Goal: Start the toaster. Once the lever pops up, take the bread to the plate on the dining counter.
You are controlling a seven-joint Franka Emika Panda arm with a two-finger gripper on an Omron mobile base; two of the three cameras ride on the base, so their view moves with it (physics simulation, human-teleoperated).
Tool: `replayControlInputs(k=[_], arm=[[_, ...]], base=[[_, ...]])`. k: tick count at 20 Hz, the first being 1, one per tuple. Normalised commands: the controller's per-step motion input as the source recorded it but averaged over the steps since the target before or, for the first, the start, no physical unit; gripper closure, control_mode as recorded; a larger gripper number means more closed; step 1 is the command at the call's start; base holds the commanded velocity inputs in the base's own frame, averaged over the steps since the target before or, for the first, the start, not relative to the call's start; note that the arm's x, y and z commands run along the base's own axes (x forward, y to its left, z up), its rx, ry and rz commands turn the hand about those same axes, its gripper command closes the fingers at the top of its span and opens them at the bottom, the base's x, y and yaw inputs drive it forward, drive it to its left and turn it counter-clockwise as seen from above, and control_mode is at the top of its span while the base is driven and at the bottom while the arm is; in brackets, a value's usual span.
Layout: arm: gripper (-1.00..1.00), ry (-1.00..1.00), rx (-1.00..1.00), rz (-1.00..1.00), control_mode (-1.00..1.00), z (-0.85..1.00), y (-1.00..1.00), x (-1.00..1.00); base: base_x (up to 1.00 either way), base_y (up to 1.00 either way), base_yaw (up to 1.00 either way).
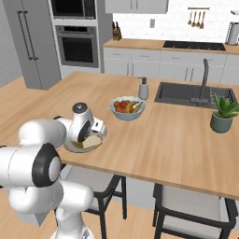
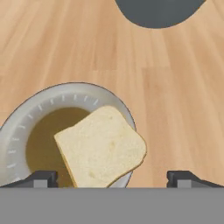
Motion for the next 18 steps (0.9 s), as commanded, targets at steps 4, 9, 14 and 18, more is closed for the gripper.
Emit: replayControlInputs(k=[4, 9, 14, 18], arm=[[-1.0, 0.03, 0.0, -0.01, -1.0, 0.79, 0.0, -0.12], [-1.0, 0.02, 0.0, -0.01, -1.0, 0.82, 0.03, -0.83], [-1.0, -0.01, 0.0, -0.06, -1.0, 0.44, 0.2, -1.0], [-1.0, -0.14, -0.01, -0.02, -1.0, 0.14, 0.05, -1.0]], base=[[0.0, 0.0, 0.0], [0.0, 0.0, 0.0], [0.0, 0.0, 0.0], [0.0, 0.0, 0.0]])
